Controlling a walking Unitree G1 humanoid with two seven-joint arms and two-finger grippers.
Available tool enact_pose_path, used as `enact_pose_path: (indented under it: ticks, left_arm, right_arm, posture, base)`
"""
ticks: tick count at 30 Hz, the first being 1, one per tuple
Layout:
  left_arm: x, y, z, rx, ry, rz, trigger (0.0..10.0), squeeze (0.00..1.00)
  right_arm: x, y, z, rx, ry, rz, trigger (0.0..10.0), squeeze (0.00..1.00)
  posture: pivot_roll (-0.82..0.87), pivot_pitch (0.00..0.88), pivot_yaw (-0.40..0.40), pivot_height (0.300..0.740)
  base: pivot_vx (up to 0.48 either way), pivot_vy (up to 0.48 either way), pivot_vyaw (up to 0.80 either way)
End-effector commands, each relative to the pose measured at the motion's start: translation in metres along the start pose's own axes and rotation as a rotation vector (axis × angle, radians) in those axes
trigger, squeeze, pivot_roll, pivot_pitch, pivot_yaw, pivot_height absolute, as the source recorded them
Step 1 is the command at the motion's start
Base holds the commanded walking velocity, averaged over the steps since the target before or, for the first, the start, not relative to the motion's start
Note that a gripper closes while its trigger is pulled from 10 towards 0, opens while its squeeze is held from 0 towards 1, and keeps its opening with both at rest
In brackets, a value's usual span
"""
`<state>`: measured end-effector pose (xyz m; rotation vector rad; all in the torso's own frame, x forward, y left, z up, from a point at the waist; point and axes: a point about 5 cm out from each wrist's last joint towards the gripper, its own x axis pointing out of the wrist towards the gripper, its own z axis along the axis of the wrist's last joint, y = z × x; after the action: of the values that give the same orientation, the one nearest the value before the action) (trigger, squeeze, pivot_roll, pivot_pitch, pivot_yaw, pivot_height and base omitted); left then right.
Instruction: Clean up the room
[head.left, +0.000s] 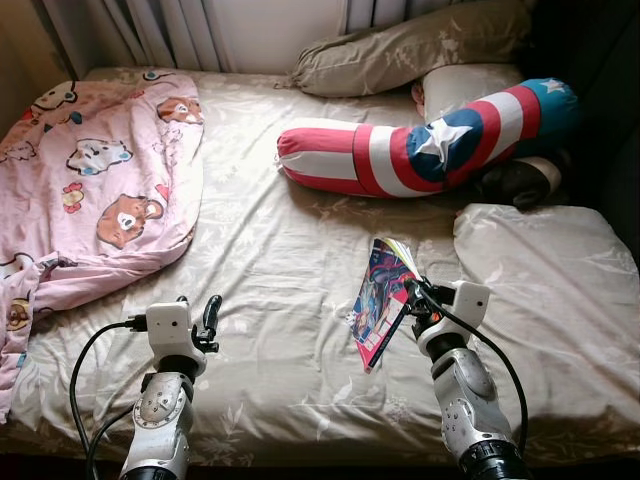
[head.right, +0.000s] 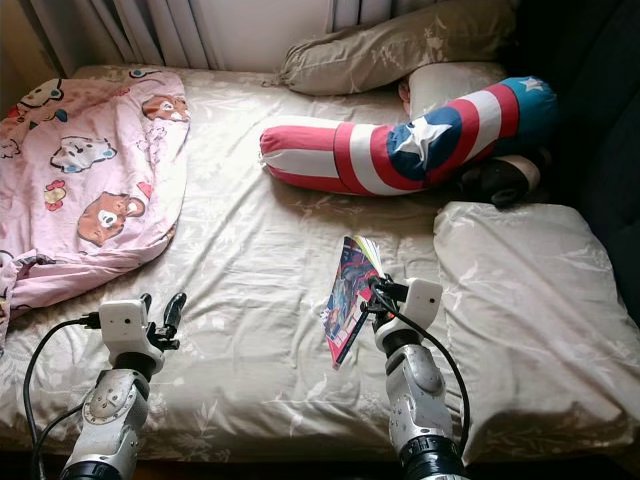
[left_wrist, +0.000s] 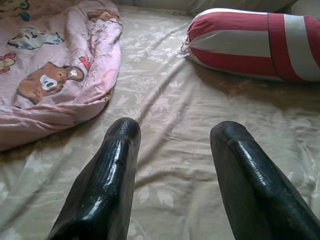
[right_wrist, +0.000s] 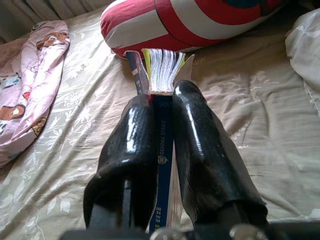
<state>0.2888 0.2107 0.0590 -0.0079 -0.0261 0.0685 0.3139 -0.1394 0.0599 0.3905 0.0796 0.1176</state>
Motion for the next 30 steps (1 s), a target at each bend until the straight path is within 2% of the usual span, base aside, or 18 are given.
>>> enact_pose_path:
  ticks: [1,9,13,25,30]
  left_arm:
    - [-0.0029,0.0009,-0.0027,-0.01,0.015,0.007,10.0,0.0]
    - [-0.0034,0.0028,-0.0024,-0.007,0.021,0.012,10.0,0.0]
    - [-0.0029,0.0028,-0.0022,-0.007,0.023,0.01,10.0,0.0]
    - [-0.0025,0.0024,-0.0012,-0.011,0.022,0.008,10.0,0.0]
    - [-0.0026,0.0027,-0.0007,-0.014,0.019,0.009,10.0,0.0]
  right_arm:
    - [0.0018,-0.0002,0.0058,0.003,-0.037,0.003,10.0,0.0]
    - [0.0049,0.0002,0.0018,-0.013,0.002,-0.005,10.0,0.0]
    - [0.0058,0.0003,0.0046,-0.027,-0.023,-0.005,10.0,0.0]
    - [0.0052,-0.0019,0.002,-0.034,-0.005,-0.012,10.0,0.0]
    - [0.0045,-0.0003,0.0041,-0.013,-0.037,0.006,10.0,0.0]
  posture:
    - [0.06,0.133,-0.042,0.686]
    - [0.06,0.141,-0.041,0.681]
    - [0.06,0.142,-0.038,0.656]
    - [0.06,0.147,-0.038,0.656]
    - [0.07,0.147,-0.037,0.632]
  base:
    - [0.0,0.0,0.0]
    - [0.0,0.0,0.0]
    - [0.0,0.0,0.0]
    - [0.0,0.0,0.0]
    - [0.0,0.0,0.0]
